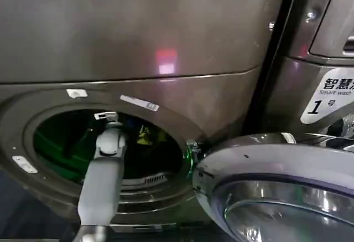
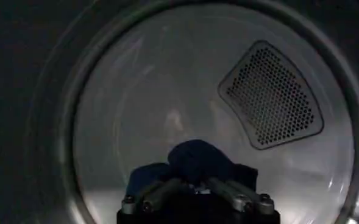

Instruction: Grasp the clothes from the dryer.

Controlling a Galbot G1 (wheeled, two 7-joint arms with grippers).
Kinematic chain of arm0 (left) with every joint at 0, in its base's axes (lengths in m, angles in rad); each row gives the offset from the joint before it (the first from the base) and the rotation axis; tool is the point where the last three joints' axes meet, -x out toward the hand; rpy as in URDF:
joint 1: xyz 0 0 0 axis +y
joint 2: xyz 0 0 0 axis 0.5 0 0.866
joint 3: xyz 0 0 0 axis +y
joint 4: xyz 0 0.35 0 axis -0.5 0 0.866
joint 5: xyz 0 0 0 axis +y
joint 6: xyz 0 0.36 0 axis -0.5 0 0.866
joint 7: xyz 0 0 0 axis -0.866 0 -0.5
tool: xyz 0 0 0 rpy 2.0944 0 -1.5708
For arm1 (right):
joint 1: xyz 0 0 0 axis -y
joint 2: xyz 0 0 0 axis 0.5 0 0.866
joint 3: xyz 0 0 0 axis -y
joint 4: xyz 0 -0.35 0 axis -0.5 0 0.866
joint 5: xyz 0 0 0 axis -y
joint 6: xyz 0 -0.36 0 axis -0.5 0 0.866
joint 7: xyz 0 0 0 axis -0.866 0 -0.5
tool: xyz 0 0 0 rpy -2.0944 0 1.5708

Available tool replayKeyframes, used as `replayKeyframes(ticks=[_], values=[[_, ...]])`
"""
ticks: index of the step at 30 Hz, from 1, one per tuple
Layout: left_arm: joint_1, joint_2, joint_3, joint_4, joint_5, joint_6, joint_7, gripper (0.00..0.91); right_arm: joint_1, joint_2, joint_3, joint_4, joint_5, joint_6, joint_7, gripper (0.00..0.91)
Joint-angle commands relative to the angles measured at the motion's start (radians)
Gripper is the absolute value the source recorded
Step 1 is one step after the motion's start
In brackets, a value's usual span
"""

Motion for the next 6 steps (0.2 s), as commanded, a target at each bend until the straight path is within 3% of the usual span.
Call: replayKeyframes(ticks=[1, 6], values=[[0.006, 0.004, -0.001, -0.014, -0.024, 0.015, 0.002, 0.000, -0.004, -0.001, 0.006, 0.000, -0.003, -0.006, -0.002, 0.907], [0.004, 0.011, 0.000, -0.019, -0.026, 0.017, 0.006, 0.000, -0.009, -0.002, 0.009, -0.001, -0.005, -0.010, -0.003, 0.907]])
